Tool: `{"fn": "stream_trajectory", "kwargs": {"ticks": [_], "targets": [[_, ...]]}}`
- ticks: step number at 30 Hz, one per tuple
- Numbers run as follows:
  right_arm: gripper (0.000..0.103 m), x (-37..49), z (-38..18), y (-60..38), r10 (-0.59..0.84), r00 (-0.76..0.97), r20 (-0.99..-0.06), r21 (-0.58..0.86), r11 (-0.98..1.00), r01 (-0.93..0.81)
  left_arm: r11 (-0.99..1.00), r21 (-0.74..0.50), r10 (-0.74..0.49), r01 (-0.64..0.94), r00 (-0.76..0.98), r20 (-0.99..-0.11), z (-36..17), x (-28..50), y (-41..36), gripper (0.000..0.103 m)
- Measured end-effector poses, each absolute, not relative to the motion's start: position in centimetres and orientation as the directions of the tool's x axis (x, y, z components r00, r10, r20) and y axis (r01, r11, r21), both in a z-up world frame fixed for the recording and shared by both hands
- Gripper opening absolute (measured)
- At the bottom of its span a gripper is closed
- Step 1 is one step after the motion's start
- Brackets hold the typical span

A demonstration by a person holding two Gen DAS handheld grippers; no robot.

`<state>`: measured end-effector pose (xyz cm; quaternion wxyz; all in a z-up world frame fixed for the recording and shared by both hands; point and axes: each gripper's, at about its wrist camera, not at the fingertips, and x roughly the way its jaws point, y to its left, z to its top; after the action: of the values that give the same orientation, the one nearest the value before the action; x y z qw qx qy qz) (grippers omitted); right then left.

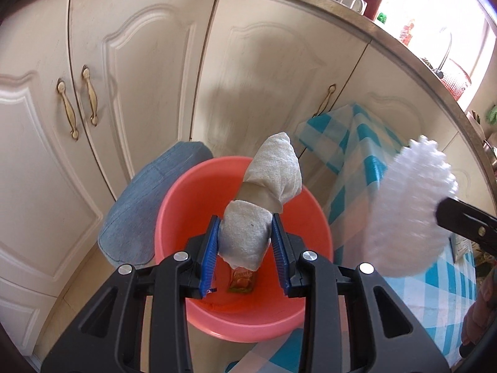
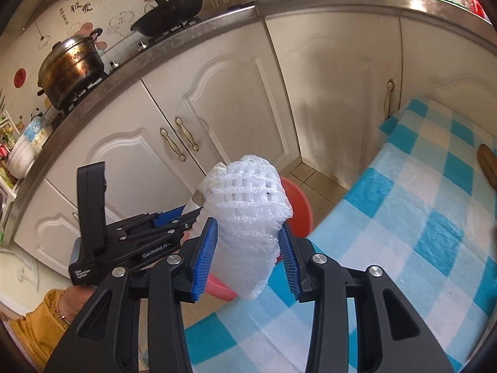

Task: Collect trash
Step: 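Carry the bundle and foam net to the red bucket and release both, then move both tools back over the table toward the remaining trash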

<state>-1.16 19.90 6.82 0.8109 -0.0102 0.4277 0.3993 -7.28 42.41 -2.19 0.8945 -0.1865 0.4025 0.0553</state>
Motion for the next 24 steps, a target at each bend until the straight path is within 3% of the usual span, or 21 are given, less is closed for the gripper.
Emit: {"fn": "stream_trajectory", "kwargs": {"ticks": [7,9,11,12,16,24], "targets": [[0.054,0.4,4.5,21.9,0.65,0.252,-0.717,0.384,0.67,-0.635,0.919,-0.283,-0.05,-0.276,0.628,-0.776,-3.9,-7.2,42.7,0.037],[0.064,0.4,4.0,22.1,0.643,0.253,-0.723,0.385,0.68,-0.624,0.92,-0.269,-0.038,-0.287,0.616,-0.786,-4.3,-7.2,42.7,0.044],[0.071,0.3,3.9,22.2,0.638,0.262,-0.724,0.376,0.684,-0.625,0.919,-0.255,-0.019,-0.301,0.611,-0.792,-4.6,-7.3,42.7,0.064],[0.077,0.2,3.9,22.2,0.636,0.268,-0.724,0.372,0.687,-0.625,0.918,-0.253,-0.014,-0.305,0.611,-0.791,-4.7,-7.4,42.7,0.066],[0.078,0.1,4.5,21.2,0.628,0.311,-0.713,0.355,0.707,-0.612,0.916,-0.227,0.018,-0.331,0.599,-0.801,-4.7,-7.5,42.8,0.083],[0.086,-1.0,6.5,15.8,0.595,0.441,-0.672,0.33,0.774,-0.541,0.919,-0.258,-0.002,-0.297,0.653,-0.757,-2.3,-7.7,42.4,0.094]]}}
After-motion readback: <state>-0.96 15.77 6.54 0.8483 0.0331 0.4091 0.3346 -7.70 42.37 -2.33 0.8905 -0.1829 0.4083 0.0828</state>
